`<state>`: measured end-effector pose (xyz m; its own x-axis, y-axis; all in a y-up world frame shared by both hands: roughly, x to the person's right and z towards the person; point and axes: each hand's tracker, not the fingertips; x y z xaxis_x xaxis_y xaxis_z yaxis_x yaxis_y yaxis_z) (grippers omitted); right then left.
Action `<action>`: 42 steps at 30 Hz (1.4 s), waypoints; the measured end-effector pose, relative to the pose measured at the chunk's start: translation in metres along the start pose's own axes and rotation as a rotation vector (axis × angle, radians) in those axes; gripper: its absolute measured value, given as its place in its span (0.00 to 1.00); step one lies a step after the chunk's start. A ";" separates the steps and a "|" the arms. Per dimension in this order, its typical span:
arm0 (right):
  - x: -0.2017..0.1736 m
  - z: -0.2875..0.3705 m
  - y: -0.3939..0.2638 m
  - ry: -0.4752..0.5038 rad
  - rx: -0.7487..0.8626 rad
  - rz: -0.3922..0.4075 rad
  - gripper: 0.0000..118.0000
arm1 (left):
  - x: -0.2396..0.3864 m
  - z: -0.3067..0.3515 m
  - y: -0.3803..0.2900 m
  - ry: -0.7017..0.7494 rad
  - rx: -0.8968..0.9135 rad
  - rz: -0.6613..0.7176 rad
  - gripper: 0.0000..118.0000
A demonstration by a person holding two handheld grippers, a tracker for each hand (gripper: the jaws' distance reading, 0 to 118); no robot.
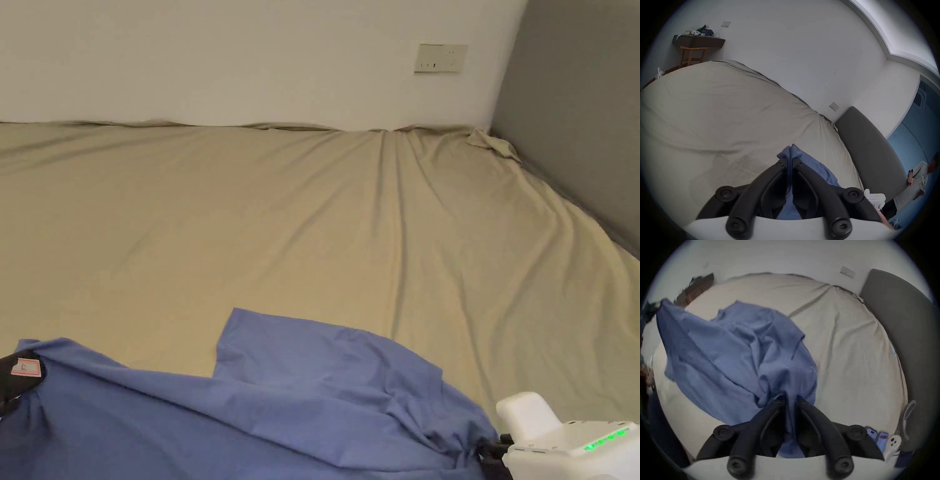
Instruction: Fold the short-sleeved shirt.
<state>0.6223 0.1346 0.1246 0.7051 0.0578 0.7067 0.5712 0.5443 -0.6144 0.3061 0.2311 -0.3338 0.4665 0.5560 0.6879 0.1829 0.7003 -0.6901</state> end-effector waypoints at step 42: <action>0.024 0.207 0.410 -0.325 0.456 -0.138 0.11 | 0.093 -0.041 0.299 0.256 0.393 -0.033 0.02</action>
<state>0.7868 0.5321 -0.0378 0.4305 0.1756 0.8853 0.3587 0.8668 -0.3464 0.4398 0.4737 -0.4856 0.6734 0.4367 0.5965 -0.1173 0.8598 -0.4969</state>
